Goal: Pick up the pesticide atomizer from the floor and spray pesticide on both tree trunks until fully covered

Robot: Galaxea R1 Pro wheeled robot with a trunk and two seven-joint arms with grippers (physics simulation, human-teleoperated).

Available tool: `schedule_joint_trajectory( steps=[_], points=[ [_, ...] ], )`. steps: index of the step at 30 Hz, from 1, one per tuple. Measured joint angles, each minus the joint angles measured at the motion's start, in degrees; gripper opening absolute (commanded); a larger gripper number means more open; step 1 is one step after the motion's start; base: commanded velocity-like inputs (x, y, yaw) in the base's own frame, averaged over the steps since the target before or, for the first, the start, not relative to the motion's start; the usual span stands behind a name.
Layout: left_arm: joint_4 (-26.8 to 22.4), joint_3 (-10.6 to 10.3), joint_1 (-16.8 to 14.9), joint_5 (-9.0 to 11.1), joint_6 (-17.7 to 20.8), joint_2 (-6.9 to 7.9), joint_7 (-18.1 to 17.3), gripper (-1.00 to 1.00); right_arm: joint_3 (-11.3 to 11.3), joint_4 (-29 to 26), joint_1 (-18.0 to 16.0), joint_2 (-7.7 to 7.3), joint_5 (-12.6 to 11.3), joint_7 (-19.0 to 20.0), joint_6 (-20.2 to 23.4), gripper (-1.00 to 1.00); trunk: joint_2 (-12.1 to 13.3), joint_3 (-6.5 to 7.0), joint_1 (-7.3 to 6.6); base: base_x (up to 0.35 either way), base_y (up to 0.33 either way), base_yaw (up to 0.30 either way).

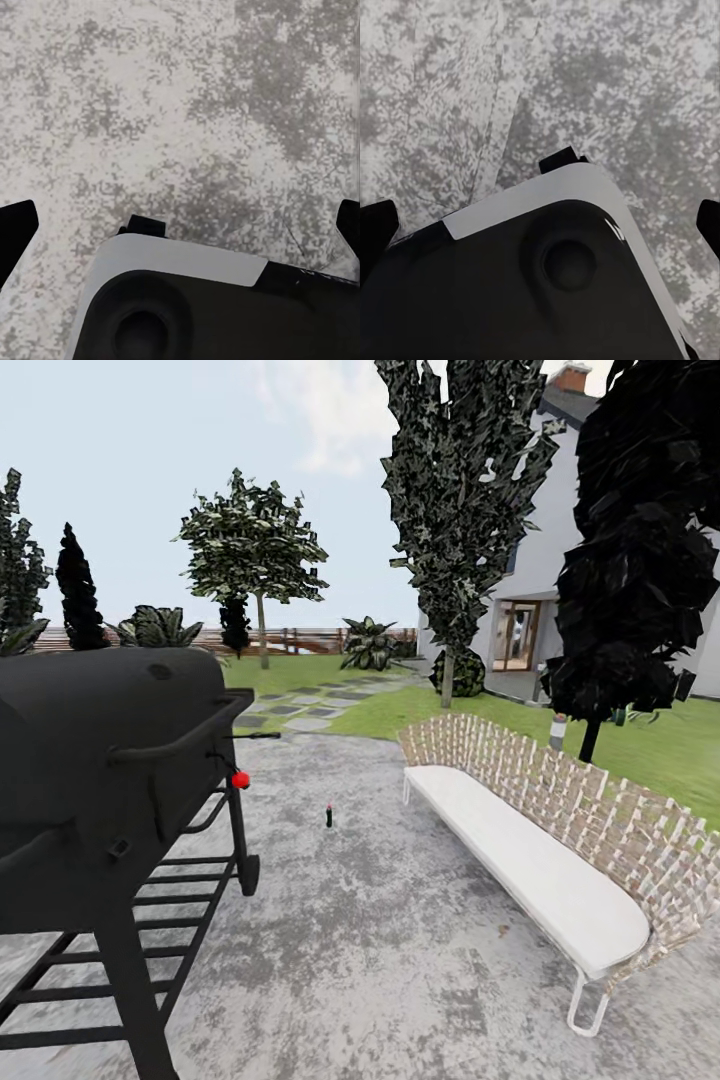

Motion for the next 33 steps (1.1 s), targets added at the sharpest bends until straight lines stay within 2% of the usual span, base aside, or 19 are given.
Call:
schedule_joint_trajectory(
  steps=[33],
  points=[
    [0.00, 0.00, -0.01, 0.00, 0.00, 0.00, 0.00, 1.00, 0.01, 0.00, 0.00, 0.06, 0.08, -0.09, -0.07, 1.00, 0.00, 0.00, 0.00, 0.334, 0.000, 0.056]
  ],
)
